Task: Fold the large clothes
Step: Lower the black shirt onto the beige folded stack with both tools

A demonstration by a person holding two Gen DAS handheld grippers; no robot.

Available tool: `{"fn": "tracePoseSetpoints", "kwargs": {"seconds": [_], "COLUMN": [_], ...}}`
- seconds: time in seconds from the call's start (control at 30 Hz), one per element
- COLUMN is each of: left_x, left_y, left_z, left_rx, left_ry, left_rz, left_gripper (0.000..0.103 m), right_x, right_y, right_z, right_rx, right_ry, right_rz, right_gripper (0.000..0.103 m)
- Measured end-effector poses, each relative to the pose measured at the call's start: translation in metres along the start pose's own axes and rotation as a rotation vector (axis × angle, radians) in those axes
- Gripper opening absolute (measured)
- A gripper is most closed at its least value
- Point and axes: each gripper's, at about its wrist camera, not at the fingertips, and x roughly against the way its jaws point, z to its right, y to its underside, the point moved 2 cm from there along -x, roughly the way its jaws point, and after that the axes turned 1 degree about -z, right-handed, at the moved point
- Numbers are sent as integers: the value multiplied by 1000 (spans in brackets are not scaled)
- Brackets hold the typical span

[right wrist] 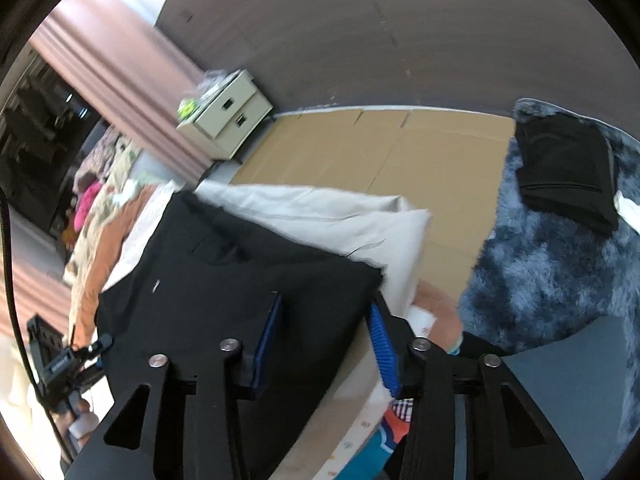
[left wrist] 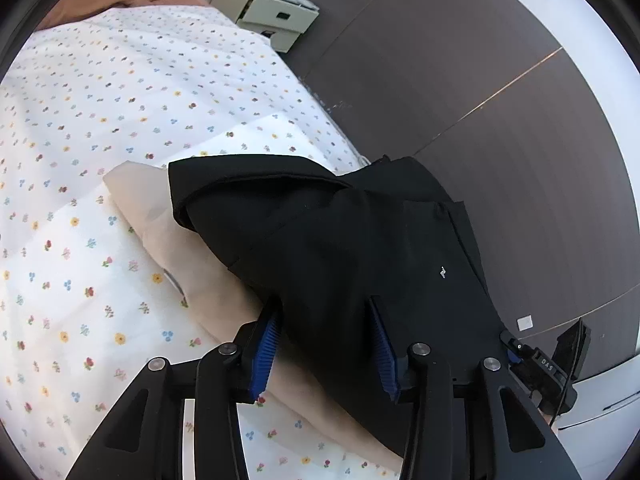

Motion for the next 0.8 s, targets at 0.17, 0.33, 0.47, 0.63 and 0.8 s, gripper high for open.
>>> {"fn": "tracePoseSetpoints", "kwargs": {"seconds": [0.17, 0.33, 0.47, 0.63, 0.8], "left_x": [16, 42, 42, 23, -1], "left_y": [2, -4, -14, -27, -33], "left_z": [3, 14, 30, 46, 45], "left_rx": [-32, -112, -188, -236, -232], "left_ry": [-67, -94, -107, -100, -106], "left_rz": [43, 122, 132, 107, 81], "left_gripper": [52, 52, 50, 29, 10], "right_x": [5, 10, 17, 19, 23], "right_y": [0, 0, -4, -2, 1], "right_z": [8, 5, -1, -11, -25], "right_rx": [-8, 19, 32, 68, 167], "right_ry": [20, 24, 20, 32, 58], "right_rz": [12, 33, 62, 66, 89], "right_gripper": [33, 22, 19, 19, 30]}}
